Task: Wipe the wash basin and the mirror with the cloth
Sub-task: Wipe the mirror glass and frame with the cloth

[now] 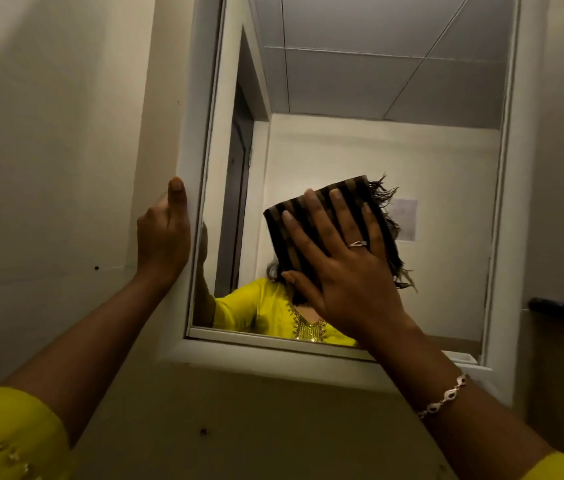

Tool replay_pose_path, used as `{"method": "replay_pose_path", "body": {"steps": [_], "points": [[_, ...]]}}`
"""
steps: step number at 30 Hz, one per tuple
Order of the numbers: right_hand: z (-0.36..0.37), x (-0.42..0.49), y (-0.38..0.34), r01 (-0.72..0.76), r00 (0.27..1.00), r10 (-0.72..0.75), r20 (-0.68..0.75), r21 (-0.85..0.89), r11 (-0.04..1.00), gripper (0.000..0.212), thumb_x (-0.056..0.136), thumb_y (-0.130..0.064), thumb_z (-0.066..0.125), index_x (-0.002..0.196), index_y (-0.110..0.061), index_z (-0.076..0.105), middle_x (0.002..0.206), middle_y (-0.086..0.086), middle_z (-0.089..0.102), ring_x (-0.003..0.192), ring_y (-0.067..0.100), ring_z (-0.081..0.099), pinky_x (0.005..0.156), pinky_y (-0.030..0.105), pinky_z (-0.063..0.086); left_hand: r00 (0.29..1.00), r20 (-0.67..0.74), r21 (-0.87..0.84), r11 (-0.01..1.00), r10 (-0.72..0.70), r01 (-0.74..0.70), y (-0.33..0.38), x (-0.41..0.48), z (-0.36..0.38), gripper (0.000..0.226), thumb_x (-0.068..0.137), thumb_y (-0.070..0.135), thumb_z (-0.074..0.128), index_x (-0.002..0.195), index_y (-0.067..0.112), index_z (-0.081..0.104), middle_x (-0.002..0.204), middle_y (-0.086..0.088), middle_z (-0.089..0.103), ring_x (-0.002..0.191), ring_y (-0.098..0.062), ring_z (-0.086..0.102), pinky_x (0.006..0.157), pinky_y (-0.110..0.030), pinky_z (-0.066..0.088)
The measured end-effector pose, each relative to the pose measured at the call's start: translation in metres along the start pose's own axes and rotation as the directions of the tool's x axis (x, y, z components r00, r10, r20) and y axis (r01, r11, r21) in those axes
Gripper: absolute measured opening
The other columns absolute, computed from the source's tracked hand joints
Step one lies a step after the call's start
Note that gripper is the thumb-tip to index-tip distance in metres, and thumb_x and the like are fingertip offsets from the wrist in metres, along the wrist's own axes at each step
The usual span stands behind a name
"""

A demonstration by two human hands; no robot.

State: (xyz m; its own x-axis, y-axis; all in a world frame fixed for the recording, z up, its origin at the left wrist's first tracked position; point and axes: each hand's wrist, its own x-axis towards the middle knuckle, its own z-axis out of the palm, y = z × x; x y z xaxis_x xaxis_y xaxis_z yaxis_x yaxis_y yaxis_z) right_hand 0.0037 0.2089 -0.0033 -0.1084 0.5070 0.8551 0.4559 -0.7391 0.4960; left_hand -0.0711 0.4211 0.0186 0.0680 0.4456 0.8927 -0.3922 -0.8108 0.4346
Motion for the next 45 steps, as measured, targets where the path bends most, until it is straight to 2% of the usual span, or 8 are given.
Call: {"method": "replay_pose_path", "body": {"steps": [14, 20, 24, 29, 32, 37, 42, 45], "points": [[-0.013, -0.071, 0.084, -0.212, 0.977, 0.212, -0.009, -0.064, 0.975, 0.061, 0.093, -0.055, 0.025, 0.145, -0.023, 0.026, 0.153, 0.010, 0.019, 0.142, 0.031, 0.012, 0.113, 0.053, 0.011, 0.999, 0.007, 0.043, 0.998, 0.042, -0.042, -0.015, -0.005, 0.001, 0.053, 0.100, 0.035, 0.019, 0.053, 0.013, 0.033, 0.049, -0.008, 0.034, 0.048, -0.020, 0.038, 0.048, -0.026, 0.026], [-0.007, -0.077, 0.052, -0.568, 0.823, 0.566, -0.050, -0.063, 0.821, 0.064, 0.094, -0.055, 0.015, 0.147, -0.020, 0.017, 0.154, 0.015, 0.015, 0.141, 0.034, 0.008, 0.112, 0.051, 0.005, 1.000, 0.013, 0.036, 0.999, 0.014, -0.015, -0.003, -0.015, 0.003, 0.068, 0.071, 0.073, 0.005, 0.051, 0.014, 0.031, 0.048, -0.006, 0.032, 0.044, -0.017, 0.032, 0.047, -0.024, 0.023], [-0.003, -0.069, 0.032, -0.625, 0.780, 0.625, -0.028, -0.040, 0.779, 0.068, 0.093, -0.057, 0.014, 0.147, -0.016, 0.015, 0.154, 0.020, 0.012, 0.140, 0.038, 0.006, 0.112, 0.052, 0.005, 1.000, 0.003, 0.042, 0.999, -0.008, 0.008, -0.001, -0.017, 0.004, 0.059, 0.086, 0.058, 0.011, 0.051, 0.014, 0.030, 0.048, -0.005, 0.030, 0.044, -0.016, 0.029, 0.047, -0.023, 0.020], [0.000, -0.057, 0.002, -0.530, 0.846, 0.532, 0.025, -0.046, 0.846, 0.069, 0.093, -0.053, 0.029, 0.148, -0.016, 0.014, 0.154, 0.020, 0.009, 0.140, 0.040, 0.004, 0.111, 0.058, 0.007, 0.999, -0.038, 0.066, 0.998, -0.020, 0.023, 0.000, -0.015, 0.009, 0.052, 0.100, 0.029, 0.023, 0.050, 0.016, 0.029, 0.047, -0.003, 0.030, 0.043, -0.016, 0.029, 0.043, -0.023, 0.021], [0.000, -0.046, -0.018, -0.437, 0.899, 0.437, 0.039, -0.012, 0.900, 0.066, 0.093, -0.052, 0.027, 0.148, -0.017, 0.015, 0.154, 0.018, 0.010, 0.140, 0.040, 0.005, 0.111, 0.057, 0.005, 0.999, -0.045, 0.062, 0.998, -0.018, 0.020, 0.000, -0.016, 0.008, 0.051, 0.100, 0.027, 0.024, 0.050, 0.017, 0.029, 0.047, -0.002, 0.031, 0.042, -0.014, 0.031, 0.037, -0.012, 0.023], [0.002, -0.023, -0.039, -0.273, 0.961, 0.271, 0.052, 0.053, 0.960, 0.063, 0.093, -0.050, 0.025, 0.147, -0.019, 0.016, 0.154, 0.017, 0.012, 0.141, 0.038, 0.004, 0.110, 0.057, 0.005, 0.999, -0.011, 0.007, 0.999, -0.038, 0.038, -0.002, -0.017, 0.005, 0.051, 0.099, 0.029, 0.024, 0.050, 0.018, 0.030, 0.047, -0.001, 0.030, 0.042, -0.014, 0.030, 0.042, -0.020, 0.023], [0.006, -0.003, -0.046, -0.099, 0.994, 0.095, 0.059, 0.057, 0.993, 0.064, 0.092, -0.047, 0.034, 0.147, -0.018, 0.020, 0.154, 0.017, 0.012, 0.141, 0.038, 0.003, 0.111, 0.058, 0.004, 0.998, 0.041, -0.071, 0.996, -0.054, 0.057, -0.002, -0.016, 0.001, 0.055, 0.071, 0.066, 0.011, 0.049, 0.018, 0.029, 0.046, 0.001, 0.029, 0.035, -0.003, 0.029, 0.035, -0.012, 0.021], [0.007, 0.007, -0.050, 0.020, 0.998, -0.023, 0.054, 0.050, 0.999, 0.064, 0.091, -0.047, 0.038, 0.147, -0.018, 0.022, 0.154, 0.017, 0.014, 0.141, 0.038, 0.005, 0.111, 0.058, 0.004, 0.996, 0.050, -0.075, 0.994, -0.076, 0.080, -0.004, -0.015, 0.001, 0.054, 0.093, 0.046, 0.015, 0.049, 0.018, 0.028, 0.047, 0.000, 0.028, 0.033, -0.004, 0.030, 0.039, -0.014, 0.021]]}}
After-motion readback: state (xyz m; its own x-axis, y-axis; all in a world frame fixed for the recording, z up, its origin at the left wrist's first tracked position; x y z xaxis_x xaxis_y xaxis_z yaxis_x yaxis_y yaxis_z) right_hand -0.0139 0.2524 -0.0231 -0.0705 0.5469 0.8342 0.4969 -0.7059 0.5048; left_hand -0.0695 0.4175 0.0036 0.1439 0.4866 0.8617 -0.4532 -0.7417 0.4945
